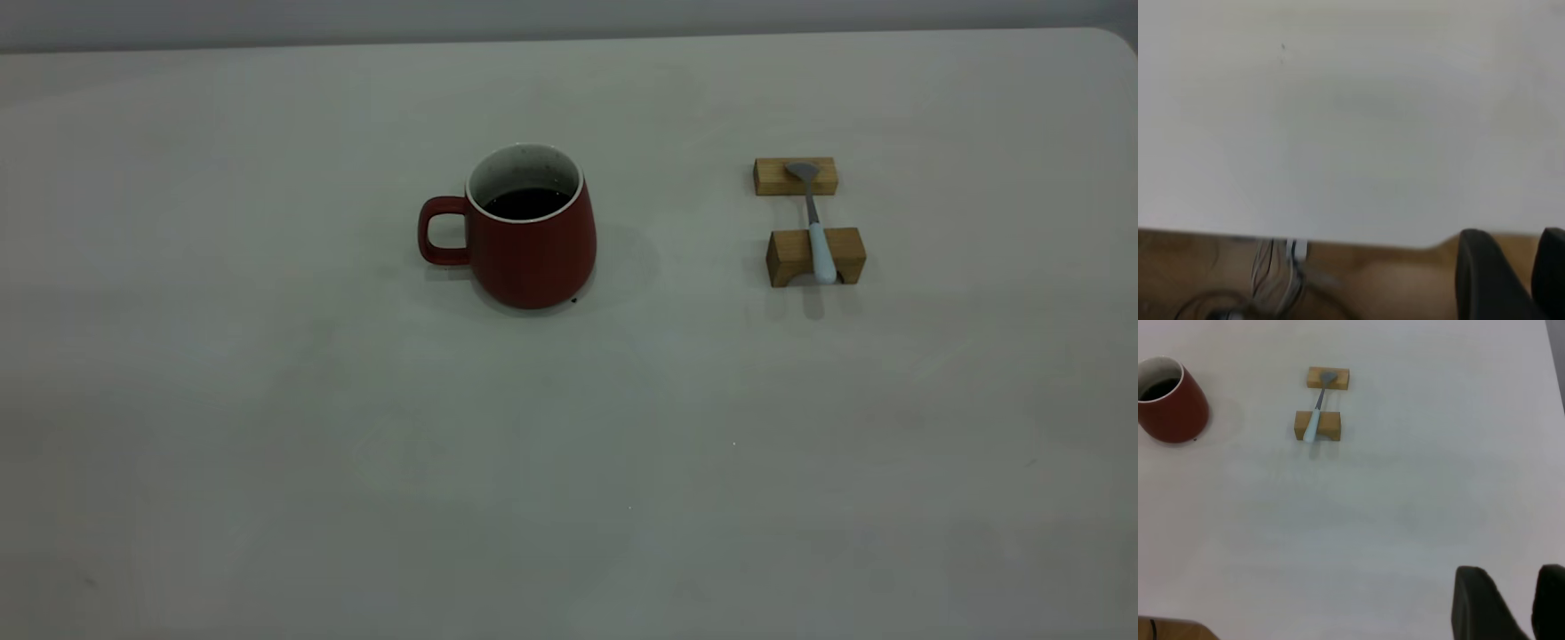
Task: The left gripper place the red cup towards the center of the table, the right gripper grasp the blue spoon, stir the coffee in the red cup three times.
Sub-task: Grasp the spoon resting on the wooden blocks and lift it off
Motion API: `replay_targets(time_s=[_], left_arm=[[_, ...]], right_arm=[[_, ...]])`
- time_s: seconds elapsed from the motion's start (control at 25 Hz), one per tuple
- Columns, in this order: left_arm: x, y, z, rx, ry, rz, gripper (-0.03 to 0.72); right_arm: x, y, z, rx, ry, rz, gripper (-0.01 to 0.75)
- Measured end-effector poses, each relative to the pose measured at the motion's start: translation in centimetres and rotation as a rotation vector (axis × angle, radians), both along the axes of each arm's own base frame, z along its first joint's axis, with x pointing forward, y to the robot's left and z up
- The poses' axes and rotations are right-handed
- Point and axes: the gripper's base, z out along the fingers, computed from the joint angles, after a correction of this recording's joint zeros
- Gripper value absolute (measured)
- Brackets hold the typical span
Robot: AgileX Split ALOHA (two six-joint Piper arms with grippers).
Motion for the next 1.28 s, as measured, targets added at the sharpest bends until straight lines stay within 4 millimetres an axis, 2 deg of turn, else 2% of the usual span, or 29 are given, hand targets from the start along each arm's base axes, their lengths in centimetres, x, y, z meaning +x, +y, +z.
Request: replay_targets(time_s=[0.2,0.48,1.28], left_arm=[[-1.6,-0.1,-0.3,-0.015,-0.091,0.058,0.247],[-2.8,-0.8,-0.6,-0.008,-0.164,-0.031,0.247],[-2.9,-1.0,-0.6,-0.019,-0.165,-0.04,0.247]], right_arm=[[0.0,0.0,0.0,0.0,0.0,0.0,0.241],[0.0,0.0,0.0,0.0,0.0,0.0,0.241],[0.0,0.0,0.0,0.0,0.0,0.0,0.241]])
